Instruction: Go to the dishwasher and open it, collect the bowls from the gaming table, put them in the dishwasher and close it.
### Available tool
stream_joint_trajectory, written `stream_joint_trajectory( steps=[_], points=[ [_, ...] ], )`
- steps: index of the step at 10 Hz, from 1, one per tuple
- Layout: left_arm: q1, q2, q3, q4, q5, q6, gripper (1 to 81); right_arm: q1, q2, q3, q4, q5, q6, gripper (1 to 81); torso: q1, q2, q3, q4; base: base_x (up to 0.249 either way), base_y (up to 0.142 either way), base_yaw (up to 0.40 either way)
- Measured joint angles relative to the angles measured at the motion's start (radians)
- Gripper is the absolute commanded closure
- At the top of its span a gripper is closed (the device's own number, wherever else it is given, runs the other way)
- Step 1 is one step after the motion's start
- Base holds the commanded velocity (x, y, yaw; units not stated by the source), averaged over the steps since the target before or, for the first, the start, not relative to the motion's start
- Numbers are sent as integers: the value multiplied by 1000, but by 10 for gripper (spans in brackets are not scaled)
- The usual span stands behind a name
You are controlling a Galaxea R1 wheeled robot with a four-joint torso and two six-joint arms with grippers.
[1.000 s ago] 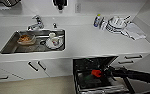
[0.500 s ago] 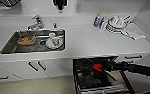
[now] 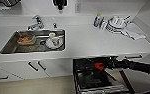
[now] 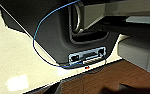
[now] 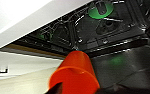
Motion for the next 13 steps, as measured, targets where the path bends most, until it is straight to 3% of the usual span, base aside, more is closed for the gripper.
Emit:
stream_joint_trajectory(
  steps=[5,8,11,13],
  points=[
    [0,0,0,0,0,0,10,13,-23,21,19,0,2,10,0,0,0,0,0,0,0],
    [0,3,0,0,-4,0,10,10,-102,137,20,-16,1,10,0,0,0,0,0,0,0],
    [-3,22,-30,-1,-6,-10,10,-50,-283,272,23,-24,0,10,0,0,0,0,0,0,0],
    [-5,28,-72,-21,-35,-10,10,-159,-405,357,23,-37,-3,10,0,0,0,0,0,0,0]
  ],
)
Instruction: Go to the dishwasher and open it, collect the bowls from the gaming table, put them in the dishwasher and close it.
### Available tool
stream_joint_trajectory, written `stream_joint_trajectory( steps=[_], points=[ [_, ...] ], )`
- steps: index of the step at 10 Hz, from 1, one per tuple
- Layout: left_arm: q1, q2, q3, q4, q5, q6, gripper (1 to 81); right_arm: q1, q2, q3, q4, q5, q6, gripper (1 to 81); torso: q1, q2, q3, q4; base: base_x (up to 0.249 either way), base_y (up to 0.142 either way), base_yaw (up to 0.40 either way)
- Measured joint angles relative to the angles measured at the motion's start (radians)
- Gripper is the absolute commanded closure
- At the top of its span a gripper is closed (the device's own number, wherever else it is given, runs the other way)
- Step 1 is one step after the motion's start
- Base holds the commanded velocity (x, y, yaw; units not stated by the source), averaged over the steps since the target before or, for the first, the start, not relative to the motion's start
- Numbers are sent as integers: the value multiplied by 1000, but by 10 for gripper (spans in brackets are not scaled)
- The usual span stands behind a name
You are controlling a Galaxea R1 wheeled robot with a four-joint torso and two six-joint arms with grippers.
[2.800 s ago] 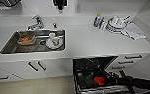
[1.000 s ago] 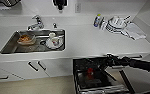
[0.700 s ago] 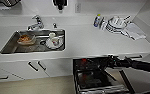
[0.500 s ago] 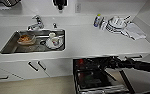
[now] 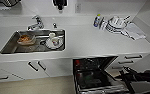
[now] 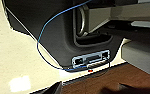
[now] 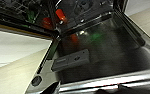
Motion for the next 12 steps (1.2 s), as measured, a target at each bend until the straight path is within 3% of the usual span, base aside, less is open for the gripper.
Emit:
stream_joint_trajectory(
  steps=[2,7,12],
  points=[
    [-2,0,-36,-44,-46,0,10,-124,-54,63,0,18,-6,10,0,0,0,0,0,0,0],
    [-3,-14,-32,-44,-50,8,10,-428,-73,29,-5,144,-63,10,0,0,0,0,0,0,0],
    [-3,-14,-33,-50,-51,7,10,-644,145,-177,-16,287,-132,10,0,-1,0,0,0,0,0]
  ],
)
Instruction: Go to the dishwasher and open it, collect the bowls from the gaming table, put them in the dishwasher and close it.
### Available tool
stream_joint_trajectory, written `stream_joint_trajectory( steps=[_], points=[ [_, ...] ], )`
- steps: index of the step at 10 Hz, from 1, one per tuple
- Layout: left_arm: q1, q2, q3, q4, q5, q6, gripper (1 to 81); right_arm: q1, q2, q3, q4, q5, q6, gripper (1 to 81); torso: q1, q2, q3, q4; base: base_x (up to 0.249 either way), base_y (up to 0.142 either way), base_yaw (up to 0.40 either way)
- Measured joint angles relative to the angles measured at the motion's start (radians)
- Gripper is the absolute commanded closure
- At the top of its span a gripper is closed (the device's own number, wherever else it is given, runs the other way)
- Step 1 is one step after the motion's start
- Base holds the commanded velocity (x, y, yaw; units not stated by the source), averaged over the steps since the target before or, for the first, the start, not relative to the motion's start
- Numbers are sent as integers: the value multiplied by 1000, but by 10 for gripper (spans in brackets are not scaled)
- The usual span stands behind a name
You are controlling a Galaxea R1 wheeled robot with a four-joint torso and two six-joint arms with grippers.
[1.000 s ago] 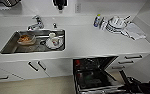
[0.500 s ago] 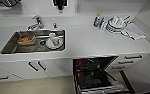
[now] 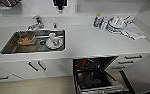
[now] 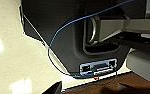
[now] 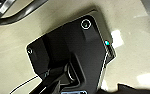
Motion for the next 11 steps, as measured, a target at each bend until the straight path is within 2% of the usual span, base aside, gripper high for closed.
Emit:
stream_joint_trajectory(
  steps=[2,6,8,11],
  points=[
    [1,0,0,0,1,0,10,-91,80,-99,-1,27,-35,10,21,-36,0,0,0,0,0],
    [4,0,0,-2,0,0,10,-166,236,-262,-5,76,-86,10,109,-179,0,0,0,0,0],
    [8,0,0,-2,-1,-1,10,-208,275,-308,-6,75,-105,10,155,-253,1,0,0,0,0],
    [9,0,0,-2,0,0,10,-211,296,-343,-7,78,-111,10,223,-363,1,0,0,0,0]
  ],
)
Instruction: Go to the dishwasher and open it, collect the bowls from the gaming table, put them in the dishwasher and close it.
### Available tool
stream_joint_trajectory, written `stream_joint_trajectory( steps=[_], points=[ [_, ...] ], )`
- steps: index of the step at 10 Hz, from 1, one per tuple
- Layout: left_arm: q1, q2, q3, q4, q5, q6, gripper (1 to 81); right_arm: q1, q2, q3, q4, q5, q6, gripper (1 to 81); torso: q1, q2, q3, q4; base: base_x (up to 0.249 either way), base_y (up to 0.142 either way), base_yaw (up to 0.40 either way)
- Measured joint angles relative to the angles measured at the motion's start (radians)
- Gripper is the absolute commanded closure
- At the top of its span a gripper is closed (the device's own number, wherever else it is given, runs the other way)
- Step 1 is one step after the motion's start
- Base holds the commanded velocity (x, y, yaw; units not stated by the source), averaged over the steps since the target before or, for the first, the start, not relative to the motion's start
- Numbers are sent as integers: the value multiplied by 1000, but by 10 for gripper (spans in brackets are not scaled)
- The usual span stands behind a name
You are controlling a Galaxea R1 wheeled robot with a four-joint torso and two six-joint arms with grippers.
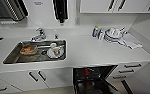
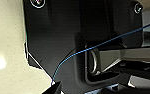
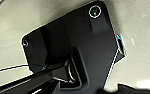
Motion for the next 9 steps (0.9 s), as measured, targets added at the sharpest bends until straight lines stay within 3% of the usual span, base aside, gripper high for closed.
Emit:
stream_joint_trajectory(
  steps=[9],
  points=[
    [17,0,0,0,0,0,10,-18,36,-79,1,-4,3,10,207,-331,2,0,0,0,0]
  ],
)
